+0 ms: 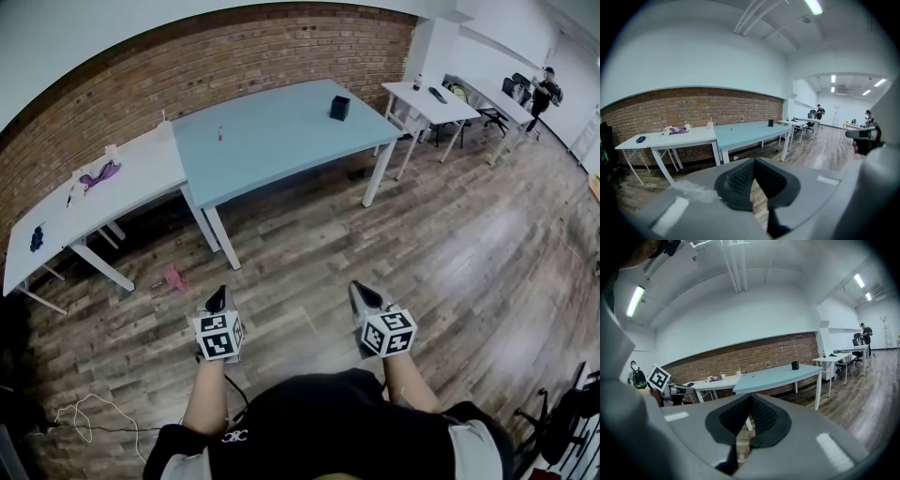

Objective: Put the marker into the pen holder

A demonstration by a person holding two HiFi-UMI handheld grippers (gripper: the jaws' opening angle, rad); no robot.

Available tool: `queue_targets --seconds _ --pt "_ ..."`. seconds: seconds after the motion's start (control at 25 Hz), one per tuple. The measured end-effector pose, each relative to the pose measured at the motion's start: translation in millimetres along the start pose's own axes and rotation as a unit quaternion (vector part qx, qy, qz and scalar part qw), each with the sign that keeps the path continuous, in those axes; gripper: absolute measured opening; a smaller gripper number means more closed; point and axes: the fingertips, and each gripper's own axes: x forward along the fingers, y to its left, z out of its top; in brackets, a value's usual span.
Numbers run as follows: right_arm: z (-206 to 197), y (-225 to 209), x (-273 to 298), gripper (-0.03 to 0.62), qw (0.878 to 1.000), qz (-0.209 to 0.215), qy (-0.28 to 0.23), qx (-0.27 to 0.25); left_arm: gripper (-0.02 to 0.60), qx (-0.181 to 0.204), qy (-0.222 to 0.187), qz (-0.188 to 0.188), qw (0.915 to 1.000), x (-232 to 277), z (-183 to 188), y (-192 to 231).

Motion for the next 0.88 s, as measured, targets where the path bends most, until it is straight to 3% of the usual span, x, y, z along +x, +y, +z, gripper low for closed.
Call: queue_targets --seconds 0.52,0.88 --pt "-0.3 26.2 29.6 0.005 0.999 0.029 0.007 -0.018 0.008 -0.012 -0.001 -0.003 0.9999 2.4 -9.8 17.9" --pt "15.1 -9.5 103.1 0.005 0.998 0.064 -0.008 -0.005 0.008 -0.005 0.003 0.037 0.9993 54.7 4.8 43.0"
